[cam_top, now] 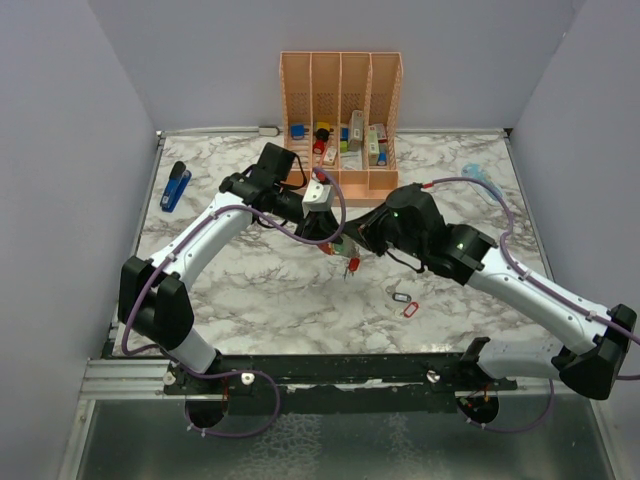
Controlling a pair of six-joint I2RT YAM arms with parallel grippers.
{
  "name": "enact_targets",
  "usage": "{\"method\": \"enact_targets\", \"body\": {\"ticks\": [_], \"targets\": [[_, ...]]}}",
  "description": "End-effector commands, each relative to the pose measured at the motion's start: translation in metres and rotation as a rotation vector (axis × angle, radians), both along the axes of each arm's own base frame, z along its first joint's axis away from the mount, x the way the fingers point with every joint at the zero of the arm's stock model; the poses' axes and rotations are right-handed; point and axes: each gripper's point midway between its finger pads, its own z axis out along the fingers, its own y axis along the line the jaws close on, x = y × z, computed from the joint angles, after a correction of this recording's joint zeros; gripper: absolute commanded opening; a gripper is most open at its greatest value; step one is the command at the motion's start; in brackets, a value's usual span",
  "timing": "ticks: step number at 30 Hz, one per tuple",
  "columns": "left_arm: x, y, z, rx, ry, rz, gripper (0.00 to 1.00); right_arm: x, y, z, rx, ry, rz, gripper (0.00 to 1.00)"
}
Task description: Put the keys on the keyring
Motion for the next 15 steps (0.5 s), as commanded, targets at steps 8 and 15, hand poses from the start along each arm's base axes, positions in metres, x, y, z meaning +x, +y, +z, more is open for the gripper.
{"method": "enact_targets", "body": {"ticks": [8, 15], "targets": [[-0.0083, 0.0013, 0.0093, -0.032, -0.014, -0.037, 0.05, -0.0058, 0.0035, 0.0171, 0.085, -0.035, 0.023, 0.01], [-0.0090, 0.0050, 0.0082, -0.009, -0.044, -0.037, 0.04, -0.0052, -0.0008, 0.0240, 0.096, -0.063, 0.011, 0.30]]}}
